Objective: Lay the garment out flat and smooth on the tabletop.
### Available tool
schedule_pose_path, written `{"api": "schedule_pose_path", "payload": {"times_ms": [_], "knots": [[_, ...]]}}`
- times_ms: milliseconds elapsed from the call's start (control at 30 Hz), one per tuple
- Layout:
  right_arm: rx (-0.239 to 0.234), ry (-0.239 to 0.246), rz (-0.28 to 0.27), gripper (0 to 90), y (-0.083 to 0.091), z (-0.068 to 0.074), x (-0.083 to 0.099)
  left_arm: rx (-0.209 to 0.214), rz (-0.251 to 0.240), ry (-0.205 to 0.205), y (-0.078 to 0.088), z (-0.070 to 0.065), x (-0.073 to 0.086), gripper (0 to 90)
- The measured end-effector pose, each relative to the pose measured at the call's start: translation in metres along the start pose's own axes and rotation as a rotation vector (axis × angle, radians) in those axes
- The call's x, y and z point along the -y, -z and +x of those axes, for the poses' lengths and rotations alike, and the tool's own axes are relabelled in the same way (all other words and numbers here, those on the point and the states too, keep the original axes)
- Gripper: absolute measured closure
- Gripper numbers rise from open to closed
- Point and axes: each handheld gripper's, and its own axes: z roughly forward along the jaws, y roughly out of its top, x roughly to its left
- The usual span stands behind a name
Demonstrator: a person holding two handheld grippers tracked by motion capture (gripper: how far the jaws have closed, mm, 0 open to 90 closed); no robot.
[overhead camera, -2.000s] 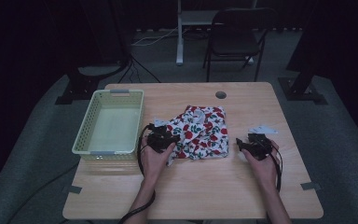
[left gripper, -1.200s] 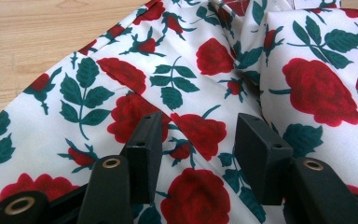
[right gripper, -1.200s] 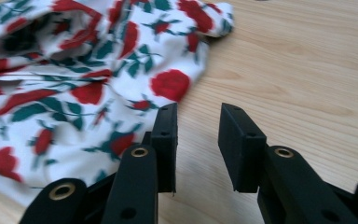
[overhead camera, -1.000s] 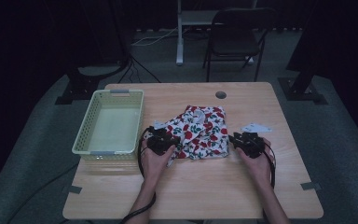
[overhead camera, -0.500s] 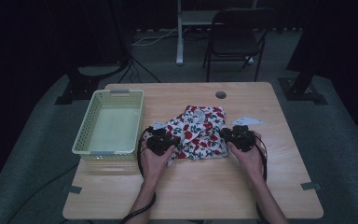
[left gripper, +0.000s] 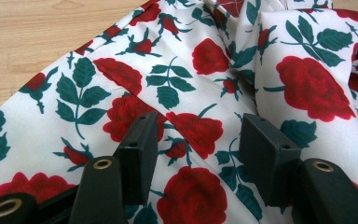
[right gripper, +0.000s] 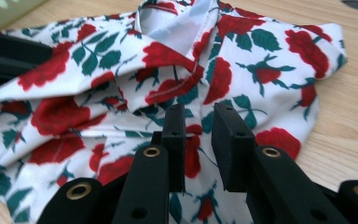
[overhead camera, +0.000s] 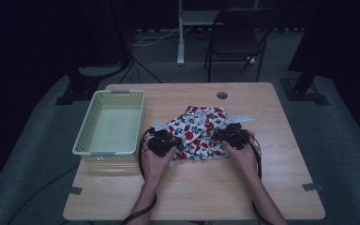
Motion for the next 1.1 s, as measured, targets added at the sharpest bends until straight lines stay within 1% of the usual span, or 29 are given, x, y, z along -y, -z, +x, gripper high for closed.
{"api": "schedule_pose_path", "payload": {"times_ms": [67, 233, 400, 433, 567, 633, 700, 933, 1067, 1100], "knots": [[-0.004, -0.012, 0.003, 75.1, -0.002, -0.001, -0.002, 0.001, -0.002, 0.001, 0.0, 0.0, 0.0, 48.4], [-0.007, -0.021, 0.027, 74.8, -0.009, -0.001, -0.007, 0.005, -0.002, 0.001, 0.0, 0.001, 0.0, 48.2], [-0.022, -0.035, 0.038, 73.9, -0.014, -0.001, -0.009, 0.006, -0.003, -0.003, 0.0, 0.001, 0.001, 47.7], [-0.018, -0.036, 0.042, 73.9, -0.015, -0.001, -0.01, 0.006, -0.004, -0.004, 0.0, 0.0, 0.001, 47.7], [-0.01, -0.057, 0.063, 73.1, -0.02, -0.004, -0.009, 0.007, -0.005, -0.003, 0.0, 0.001, 0.001, 47.6], [-0.014, -0.068, 0.067, 72.6, -0.021, -0.005, -0.008, 0.008, -0.006, -0.003, 0.0, 0.001, 0.001, 47.5], [-0.017, -0.066, 0.072, 72.0, -0.022, -0.005, -0.008, 0.009, -0.007, -0.002, 0.0, 0.001, 0.001, 47.5], [-0.038, -0.085, 0.076, 67.3, -0.024, -0.007, -0.008, 0.011, -0.009, -0.002, 0.0, 0.001, 0.001, 47.4], [-0.036, -0.117, 0.081, 66.2, -0.026, -0.009, -0.007, 0.012, -0.011, 0.0, 0.0, 0.001, 0.002, 47.2], [-0.032, -0.119, 0.084, 66.0, -0.027, -0.01, -0.006, 0.013, -0.012, 0.0, 0.0, 0.001, 0.002, 47.2]]}}
